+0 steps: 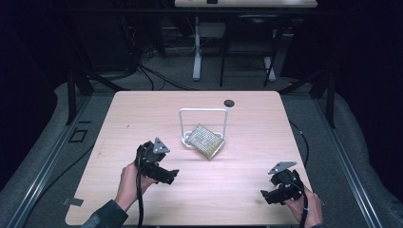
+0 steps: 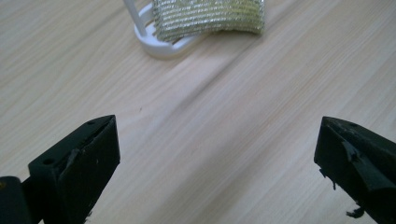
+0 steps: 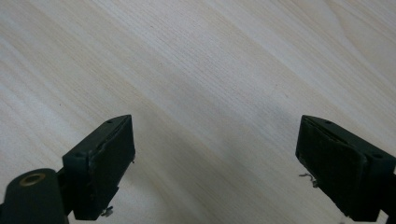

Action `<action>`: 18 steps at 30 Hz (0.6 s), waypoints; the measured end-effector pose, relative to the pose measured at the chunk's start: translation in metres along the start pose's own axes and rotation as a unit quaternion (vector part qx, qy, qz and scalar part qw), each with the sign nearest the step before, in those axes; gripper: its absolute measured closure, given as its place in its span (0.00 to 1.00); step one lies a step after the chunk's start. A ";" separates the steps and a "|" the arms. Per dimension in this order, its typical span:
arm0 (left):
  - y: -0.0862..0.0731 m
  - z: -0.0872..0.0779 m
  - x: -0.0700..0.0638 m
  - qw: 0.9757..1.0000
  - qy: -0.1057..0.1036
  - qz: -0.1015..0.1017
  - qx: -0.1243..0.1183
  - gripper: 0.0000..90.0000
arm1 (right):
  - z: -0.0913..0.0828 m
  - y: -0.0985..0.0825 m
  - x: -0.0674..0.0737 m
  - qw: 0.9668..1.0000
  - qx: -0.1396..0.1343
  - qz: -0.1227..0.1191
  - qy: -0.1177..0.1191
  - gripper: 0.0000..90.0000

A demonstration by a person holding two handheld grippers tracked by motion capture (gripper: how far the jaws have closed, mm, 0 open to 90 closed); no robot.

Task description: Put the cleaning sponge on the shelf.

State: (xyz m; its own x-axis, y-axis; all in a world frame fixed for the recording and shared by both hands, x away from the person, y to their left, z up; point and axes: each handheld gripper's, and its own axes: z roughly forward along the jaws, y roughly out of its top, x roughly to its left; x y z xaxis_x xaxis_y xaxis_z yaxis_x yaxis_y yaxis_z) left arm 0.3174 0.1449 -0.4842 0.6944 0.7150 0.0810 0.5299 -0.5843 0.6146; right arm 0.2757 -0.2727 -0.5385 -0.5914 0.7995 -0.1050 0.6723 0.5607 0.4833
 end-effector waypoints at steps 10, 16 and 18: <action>-0.051 -0.001 0.007 0.999 0.000 -0.038 0.028 0.00 | 0.000 0.000 0.001 1.000 0.000 0.000 0.003 0.12; -0.071 0.004 0.019 0.996 0.039 -0.062 0.053 0.00 | 0.000 -0.001 0.002 1.000 0.004 -0.005 -0.002 0.12; -0.074 0.006 0.023 0.995 0.043 -0.073 0.057 0.00 | -0.001 -0.001 0.002 1.000 0.002 -0.006 -0.003 0.12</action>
State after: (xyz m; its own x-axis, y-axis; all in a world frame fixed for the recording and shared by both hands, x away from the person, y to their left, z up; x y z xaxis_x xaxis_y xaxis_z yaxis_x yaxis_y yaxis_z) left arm 0.2973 0.2024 -0.5325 0.5646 0.8227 0.0667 0.6770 -0.5078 0.5327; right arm 0.2736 -0.2714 -0.5383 -0.5971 0.7939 -0.1152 0.6674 0.5713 0.4777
